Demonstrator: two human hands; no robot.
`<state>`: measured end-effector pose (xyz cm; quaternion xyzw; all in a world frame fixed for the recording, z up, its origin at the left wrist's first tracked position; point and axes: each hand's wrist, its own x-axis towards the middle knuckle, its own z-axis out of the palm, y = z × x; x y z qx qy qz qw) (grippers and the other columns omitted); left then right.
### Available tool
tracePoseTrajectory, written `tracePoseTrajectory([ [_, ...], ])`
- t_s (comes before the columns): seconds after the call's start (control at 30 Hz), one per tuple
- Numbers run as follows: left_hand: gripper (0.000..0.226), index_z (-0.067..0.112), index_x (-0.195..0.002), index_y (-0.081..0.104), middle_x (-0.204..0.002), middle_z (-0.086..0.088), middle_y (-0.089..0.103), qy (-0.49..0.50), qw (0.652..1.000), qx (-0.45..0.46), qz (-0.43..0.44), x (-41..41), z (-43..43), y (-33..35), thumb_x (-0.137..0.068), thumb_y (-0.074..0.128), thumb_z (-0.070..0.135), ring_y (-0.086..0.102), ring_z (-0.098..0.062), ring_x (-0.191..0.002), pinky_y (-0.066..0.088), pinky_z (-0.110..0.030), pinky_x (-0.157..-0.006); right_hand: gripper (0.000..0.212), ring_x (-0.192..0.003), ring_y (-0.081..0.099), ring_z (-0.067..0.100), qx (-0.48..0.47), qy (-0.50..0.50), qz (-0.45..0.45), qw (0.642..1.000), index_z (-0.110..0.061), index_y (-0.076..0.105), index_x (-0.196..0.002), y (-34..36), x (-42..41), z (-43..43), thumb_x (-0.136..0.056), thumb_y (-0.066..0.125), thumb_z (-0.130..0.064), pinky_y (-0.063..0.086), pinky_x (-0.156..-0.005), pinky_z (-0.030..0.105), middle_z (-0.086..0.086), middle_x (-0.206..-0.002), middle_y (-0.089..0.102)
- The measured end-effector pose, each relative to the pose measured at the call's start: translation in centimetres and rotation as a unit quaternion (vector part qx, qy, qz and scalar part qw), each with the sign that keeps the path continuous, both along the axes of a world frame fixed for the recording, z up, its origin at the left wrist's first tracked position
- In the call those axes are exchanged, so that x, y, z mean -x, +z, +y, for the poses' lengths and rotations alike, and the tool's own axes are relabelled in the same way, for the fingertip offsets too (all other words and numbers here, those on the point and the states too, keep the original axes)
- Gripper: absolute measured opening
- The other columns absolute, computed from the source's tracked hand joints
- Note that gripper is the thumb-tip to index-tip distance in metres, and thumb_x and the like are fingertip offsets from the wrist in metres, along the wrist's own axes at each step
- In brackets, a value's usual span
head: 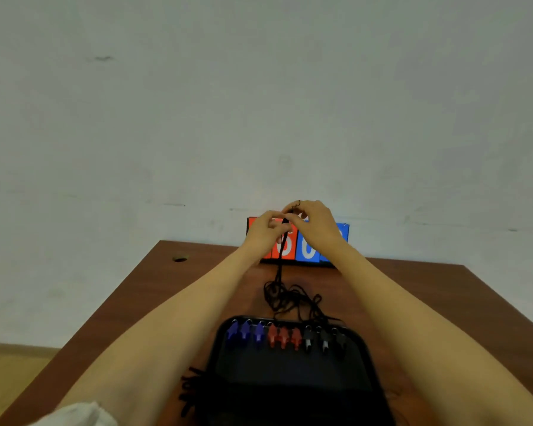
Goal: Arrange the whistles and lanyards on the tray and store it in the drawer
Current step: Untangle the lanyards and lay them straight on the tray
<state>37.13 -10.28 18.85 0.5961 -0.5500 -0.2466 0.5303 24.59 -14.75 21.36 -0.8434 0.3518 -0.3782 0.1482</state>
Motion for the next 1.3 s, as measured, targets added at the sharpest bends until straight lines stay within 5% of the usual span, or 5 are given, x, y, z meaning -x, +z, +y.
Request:
tracePoseTrajectory([
  [0.27, 0.025, 0.004, -0.105, 0.067, -0.088, -0.007, 0.063, 0.07, 0.98, 0.04, -0.181, -1.0, 2.0, 4.5, -0.095, 0.051, 0.021, 0.055, -0.018, -0.075, 0.042, -0.023, -0.06, 0.019, -0.091, 0.063, 0.015, 0.015, -0.047, -0.157, 0.986, -0.014, 0.069, -0.104, 4.9, 4.1, 1.1, -0.095, 0.053, -0.021, 0.037, -0.071, 0.007, 0.002, -0.095, 0.07],
  [0.67, 0.025, 0.001, -0.105, 0.067, -0.1, -0.015, 0.067, 0.123, 0.952, -0.029, -0.277, -5.3, 5.2, 2.3, -0.096, 0.048, 0.015, 0.055, -0.022, -0.079, 0.045, -0.035, -0.075, 0.02, -0.087, 0.058, 0.015, -0.08, -0.107, -0.252, 0.958, -0.011, 0.068, -0.103, 4.0, 8.3, 1.4, -0.095, 0.051, -0.019, 0.045, -0.076, 0.02, 0.001, -0.089, 0.064],
  [1.03, 0.027, 0.011, -0.106, 0.066, -0.105, -0.008, 0.069, 0.165, 0.898, -0.146, -0.38, -8.7, 7.8, -3.3, -0.099, 0.043, 0.023, 0.059, -0.028, -0.101, 0.041, -0.035, -0.087, 0.03, -0.062, 0.055, 0.009, -0.228, -0.181, -0.183, 0.939, 0.0, 0.064, -0.105, -1.0, 10.9, 0.5, -0.097, 0.039, -0.014, 0.038, -0.055, 0.02, -0.001, -0.07, 0.061],
  [1.2, 0.028, 0.005, -0.108, 0.064, -0.114, -0.014, 0.065, 0.143, 0.911, -0.167, -0.348, -9.7, 8.6, -5.6, -0.1, 0.041, 0.018, 0.06, -0.032, -0.101, 0.045, -0.037, -0.081, 0.027, -0.076, 0.06, 0.02, -0.231, -0.202, -0.142, 0.941, 0.005, 0.069, -0.101, -3.3, 12.3, 0.5, -0.092, 0.051, -0.014, 0.051, -0.08, 0.035, 0.01, -0.082, 0.069],
  [1.3, 0.028, 0.004, -0.113, 0.062, -0.119, -0.015, 0.062, 0.138, 0.909, -0.172, -0.355, -9.5, 8.9, -6.9, -0.1, 0.04, 0.016, 0.058, -0.032, -0.106, 0.045, -0.039, -0.085, 0.025, -0.078, 0.057, 0.025, -0.214, -0.229, -0.121, 0.942, 0.009, 0.07, -0.093, -4.8, 13.4, 1.0, -0.087, 0.062, -0.013, 0.048, -0.075, 0.035, 0.024, -0.092, 0.069],
])
